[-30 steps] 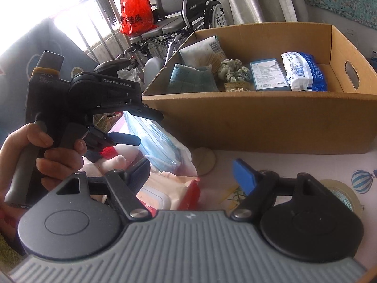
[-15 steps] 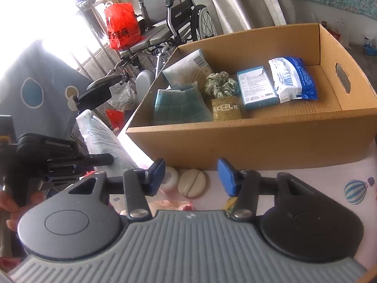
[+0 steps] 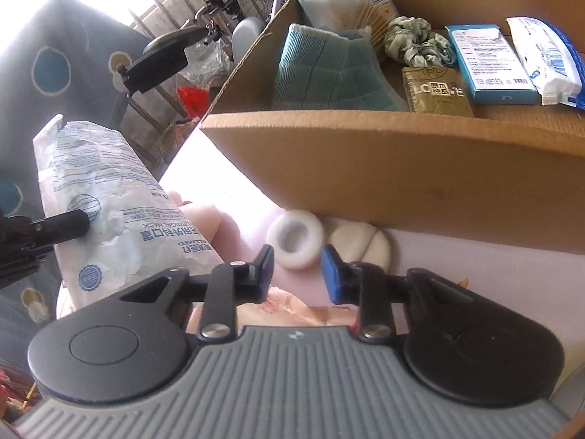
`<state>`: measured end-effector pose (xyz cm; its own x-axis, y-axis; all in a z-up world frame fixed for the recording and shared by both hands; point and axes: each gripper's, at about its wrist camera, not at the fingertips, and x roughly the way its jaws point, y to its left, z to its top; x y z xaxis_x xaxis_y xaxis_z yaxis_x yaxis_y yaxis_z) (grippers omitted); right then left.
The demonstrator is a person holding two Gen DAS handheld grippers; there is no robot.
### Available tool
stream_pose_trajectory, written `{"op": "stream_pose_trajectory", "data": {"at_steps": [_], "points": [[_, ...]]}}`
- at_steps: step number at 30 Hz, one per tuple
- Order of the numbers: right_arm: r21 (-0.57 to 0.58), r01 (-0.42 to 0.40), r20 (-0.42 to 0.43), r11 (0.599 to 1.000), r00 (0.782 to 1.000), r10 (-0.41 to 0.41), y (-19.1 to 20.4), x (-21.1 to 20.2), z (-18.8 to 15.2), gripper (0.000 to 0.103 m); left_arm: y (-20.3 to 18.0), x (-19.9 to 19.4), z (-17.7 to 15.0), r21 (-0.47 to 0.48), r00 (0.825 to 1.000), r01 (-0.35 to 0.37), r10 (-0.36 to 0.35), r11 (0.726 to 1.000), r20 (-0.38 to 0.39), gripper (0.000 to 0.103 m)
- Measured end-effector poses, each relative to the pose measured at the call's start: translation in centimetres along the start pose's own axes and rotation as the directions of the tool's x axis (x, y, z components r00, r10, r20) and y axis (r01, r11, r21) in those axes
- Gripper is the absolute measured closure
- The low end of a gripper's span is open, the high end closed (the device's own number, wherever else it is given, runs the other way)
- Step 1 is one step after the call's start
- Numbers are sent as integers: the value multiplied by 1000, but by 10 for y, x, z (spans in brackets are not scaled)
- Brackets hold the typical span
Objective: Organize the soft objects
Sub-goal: 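Grasp the blue mask bag with the left tool while the right tool grasps the white tape roll, then lift and carry the mask bag and tape roll over the cardboard box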
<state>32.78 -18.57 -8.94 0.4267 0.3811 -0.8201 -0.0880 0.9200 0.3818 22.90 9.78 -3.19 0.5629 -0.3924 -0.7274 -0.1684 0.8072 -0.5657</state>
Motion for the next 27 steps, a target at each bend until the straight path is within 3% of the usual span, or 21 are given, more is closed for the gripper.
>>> {"op": "stream_pose_trajectory", "data": {"at_steps": [4,17,24,27], "points": [[-41,38,-19,998,999,-38,8,20,3,85,8,-1,-2,-2,1000,8,-8,1000,2,96],[-66,136,-40,989,990,-139,15,50,17,84,17,-3,-8,1,1000,16,-16,1000,14,96],[-145,163,-26,976,985,-169,26,59,16,83,19,0,-9,2,1000,7,-7,1000,17,96],[-180,160,-18,971,986,-166,32,59,13,90,19,-1,-10,-1,999,10,-10,1000,34,97]]}}
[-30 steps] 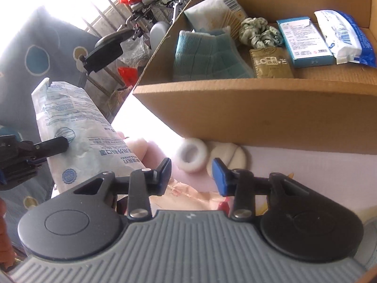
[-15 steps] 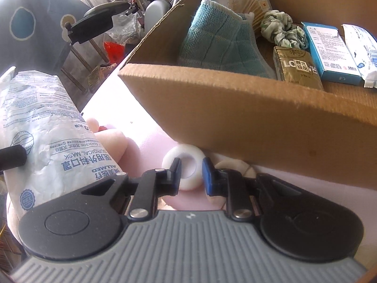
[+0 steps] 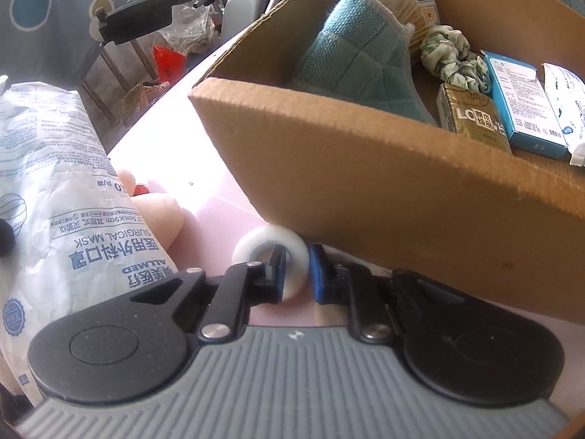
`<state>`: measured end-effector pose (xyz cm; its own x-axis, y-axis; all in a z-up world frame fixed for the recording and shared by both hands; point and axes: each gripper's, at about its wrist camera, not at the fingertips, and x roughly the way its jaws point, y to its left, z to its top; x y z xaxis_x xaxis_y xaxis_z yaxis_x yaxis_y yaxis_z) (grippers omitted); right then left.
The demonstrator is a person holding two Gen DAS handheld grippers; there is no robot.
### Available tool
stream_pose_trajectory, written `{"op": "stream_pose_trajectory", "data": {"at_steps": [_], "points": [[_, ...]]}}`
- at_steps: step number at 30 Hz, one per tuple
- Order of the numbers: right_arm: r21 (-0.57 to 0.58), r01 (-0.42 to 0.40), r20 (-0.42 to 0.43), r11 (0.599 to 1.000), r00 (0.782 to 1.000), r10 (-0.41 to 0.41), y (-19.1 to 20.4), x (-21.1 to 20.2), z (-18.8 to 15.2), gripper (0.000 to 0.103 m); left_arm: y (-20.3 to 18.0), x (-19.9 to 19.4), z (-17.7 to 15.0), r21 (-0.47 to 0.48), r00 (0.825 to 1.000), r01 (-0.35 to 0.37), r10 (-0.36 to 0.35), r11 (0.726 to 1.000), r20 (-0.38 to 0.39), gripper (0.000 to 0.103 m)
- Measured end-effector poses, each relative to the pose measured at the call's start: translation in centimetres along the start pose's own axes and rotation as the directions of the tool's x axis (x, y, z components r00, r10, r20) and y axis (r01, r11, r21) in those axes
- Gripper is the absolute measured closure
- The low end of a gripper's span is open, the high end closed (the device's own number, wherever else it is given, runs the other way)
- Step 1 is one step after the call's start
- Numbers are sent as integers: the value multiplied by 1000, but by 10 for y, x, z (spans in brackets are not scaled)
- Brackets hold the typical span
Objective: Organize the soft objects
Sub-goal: 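Lift and carry the mask bag and tape roll over the cardboard box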
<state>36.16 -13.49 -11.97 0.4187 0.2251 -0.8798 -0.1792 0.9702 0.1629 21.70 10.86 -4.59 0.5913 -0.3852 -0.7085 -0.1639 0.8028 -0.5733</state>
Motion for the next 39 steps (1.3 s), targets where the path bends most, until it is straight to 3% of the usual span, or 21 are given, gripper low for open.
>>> {"op": "stream_pose_trajectory", "data": {"at_steps": [5,14,18,23,31,39], "points": [[-53,-20,74,998,997,24,14,-28,-6,91,-5,-13,-2,7,999,45,-45,999,31,98],[-57,-123,207,991,969,133,27,-128,-22,91,-38,-71,-10,73,988,110,-118,991,100,98],[-31,-182,214,983,959,185,27,-168,-49,91,-49,-98,-27,117,986,113,-126,987,111,98],[7,-233,216,973,950,226,24,-206,-97,91,-55,-117,-57,139,991,115,-123,984,57,98],[103,-235,262,966,944,202,-10,-257,-164,90,-82,-119,-104,200,989,149,-144,968,-38,98],[175,-176,398,969,913,94,-78,-316,-165,90,-157,-90,-108,296,967,256,-243,920,-79,98]]}}
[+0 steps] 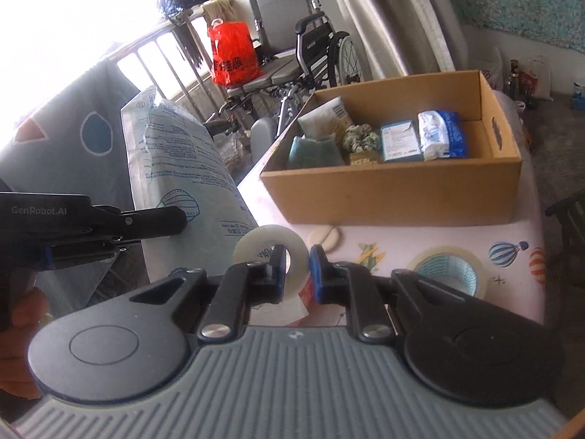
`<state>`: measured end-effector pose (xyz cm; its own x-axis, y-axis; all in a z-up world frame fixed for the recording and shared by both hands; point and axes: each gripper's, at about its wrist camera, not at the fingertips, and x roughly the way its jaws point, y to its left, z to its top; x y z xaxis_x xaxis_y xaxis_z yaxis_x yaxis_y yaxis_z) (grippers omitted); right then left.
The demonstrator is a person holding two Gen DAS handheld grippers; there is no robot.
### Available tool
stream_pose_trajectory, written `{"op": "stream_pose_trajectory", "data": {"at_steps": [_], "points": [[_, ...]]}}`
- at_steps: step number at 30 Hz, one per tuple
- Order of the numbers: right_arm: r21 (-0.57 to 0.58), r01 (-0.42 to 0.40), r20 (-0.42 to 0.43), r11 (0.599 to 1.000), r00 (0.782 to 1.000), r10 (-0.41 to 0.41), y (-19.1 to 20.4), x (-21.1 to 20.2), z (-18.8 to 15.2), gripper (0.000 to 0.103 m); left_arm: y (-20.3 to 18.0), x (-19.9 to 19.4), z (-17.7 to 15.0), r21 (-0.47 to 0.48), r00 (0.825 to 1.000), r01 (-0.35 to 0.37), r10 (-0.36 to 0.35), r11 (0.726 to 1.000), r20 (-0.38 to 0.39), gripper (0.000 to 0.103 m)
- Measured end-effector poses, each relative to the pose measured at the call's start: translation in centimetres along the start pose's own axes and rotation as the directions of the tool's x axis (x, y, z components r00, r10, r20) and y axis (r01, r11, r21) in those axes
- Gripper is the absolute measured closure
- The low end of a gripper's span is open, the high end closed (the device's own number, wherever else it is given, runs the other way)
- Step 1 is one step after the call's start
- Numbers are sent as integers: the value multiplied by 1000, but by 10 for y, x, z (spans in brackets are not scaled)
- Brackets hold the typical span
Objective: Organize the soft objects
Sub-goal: 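Lift and carry the mask bag and tape roll over the cardboard box, then lower the mask bag and tape roll into the box and open both tools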
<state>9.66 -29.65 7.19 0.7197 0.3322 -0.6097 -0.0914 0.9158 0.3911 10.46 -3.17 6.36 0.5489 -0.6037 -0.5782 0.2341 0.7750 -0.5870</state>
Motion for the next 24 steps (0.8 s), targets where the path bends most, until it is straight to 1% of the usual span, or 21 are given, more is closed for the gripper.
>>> {"op": "stream_pose_trajectory", "data": {"at_steps": [4,6,9,11,12,14,17,18,19,22,24], "points": [[27,27,72,999,997,-29,-33,-16,37,90,-18,28,24,3,998,59,-59,998,0,98],[43,30,95,999,995,-34,-49,-16,57,90,-23,49,40,-6,997,74,-74,997,-2,98],[57,50,107,997,993,-56,-75,-4,93,90,-25,79,63,-36,995,103,-104,994,-12,98],[71,60,89,996,994,-67,-94,13,117,90,-25,101,78,-47,994,110,-111,993,-19,98],[75,60,69,995,995,-66,-101,25,128,90,-25,111,85,-52,994,104,-106,993,-25,98],[81,78,28,994,996,-80,-117,53,147,90,-21,133,98,-56,993,118,-119,991,-25,98],[97,95,-61,991,994,-89,-141,103,169,90,-15,165,118,-80,994,99,-103,992,-45,98],[101,97,-107,990,991,-86,-148,126,176,90,-12,175,124,-87,995,86,-90,992,-47,98],[111,98,-135,989,987,-82,-154,140,180,90,-10,183,128,-90,996,75,-80,993,-50,98],[102,122,-248,987,964,-93,-166,202,188,90,2,207,146,-105,997,35,-42,994,-66,98],[90,132,-321,987,942,-97,-171,238,192,90,11,217,154,-109,997,10,-18,994,-75,98]]}}
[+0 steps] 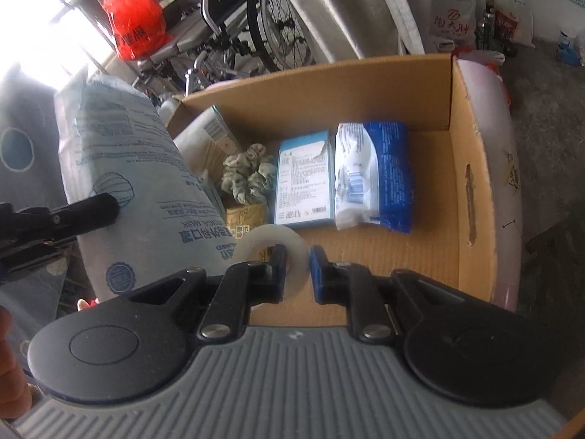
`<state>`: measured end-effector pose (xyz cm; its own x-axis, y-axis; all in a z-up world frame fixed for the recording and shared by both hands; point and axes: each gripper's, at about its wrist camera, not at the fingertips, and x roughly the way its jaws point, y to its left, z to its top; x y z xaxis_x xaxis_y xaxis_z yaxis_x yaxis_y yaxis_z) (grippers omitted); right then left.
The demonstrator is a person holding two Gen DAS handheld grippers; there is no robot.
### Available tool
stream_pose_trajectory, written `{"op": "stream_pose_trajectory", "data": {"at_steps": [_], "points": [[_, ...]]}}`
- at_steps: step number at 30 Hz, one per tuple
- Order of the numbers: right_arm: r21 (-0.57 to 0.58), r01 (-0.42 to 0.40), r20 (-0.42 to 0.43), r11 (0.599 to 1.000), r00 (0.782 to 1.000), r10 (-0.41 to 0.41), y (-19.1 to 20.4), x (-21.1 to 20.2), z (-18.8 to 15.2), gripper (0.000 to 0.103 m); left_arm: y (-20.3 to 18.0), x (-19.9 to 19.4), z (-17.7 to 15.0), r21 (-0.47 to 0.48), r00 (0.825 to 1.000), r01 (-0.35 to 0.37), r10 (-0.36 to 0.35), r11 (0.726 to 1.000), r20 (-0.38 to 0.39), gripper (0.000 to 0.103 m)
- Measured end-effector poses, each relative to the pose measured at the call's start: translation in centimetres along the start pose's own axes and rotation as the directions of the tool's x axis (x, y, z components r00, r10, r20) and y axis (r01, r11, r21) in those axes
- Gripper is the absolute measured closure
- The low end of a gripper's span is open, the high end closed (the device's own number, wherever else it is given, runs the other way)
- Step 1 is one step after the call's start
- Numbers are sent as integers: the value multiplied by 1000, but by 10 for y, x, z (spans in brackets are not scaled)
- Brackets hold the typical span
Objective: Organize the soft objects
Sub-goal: 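Lower the mask bag and tape roll into the box and open both tools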
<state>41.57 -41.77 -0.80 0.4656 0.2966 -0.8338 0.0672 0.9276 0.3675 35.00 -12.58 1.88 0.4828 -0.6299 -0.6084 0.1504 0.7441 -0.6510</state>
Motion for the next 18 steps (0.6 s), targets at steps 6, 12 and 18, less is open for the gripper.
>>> {"op": "stream_pose_trajectory", "data": {"at_steps": [6,12,18], "points": [[-27,45,-188,999,981,-50,9,92,27,90,21,17,23,-22,999,-33,33,999,5,98],[-34,79,-277,996,957,-85,11,139,28,87,37,28,28,-39,999,-53,52,998,-7,98],[44,44,-211,998,977,-33,0,118,30,71,43,27,30,-49,999,-51,51,997,-17,98]]}}
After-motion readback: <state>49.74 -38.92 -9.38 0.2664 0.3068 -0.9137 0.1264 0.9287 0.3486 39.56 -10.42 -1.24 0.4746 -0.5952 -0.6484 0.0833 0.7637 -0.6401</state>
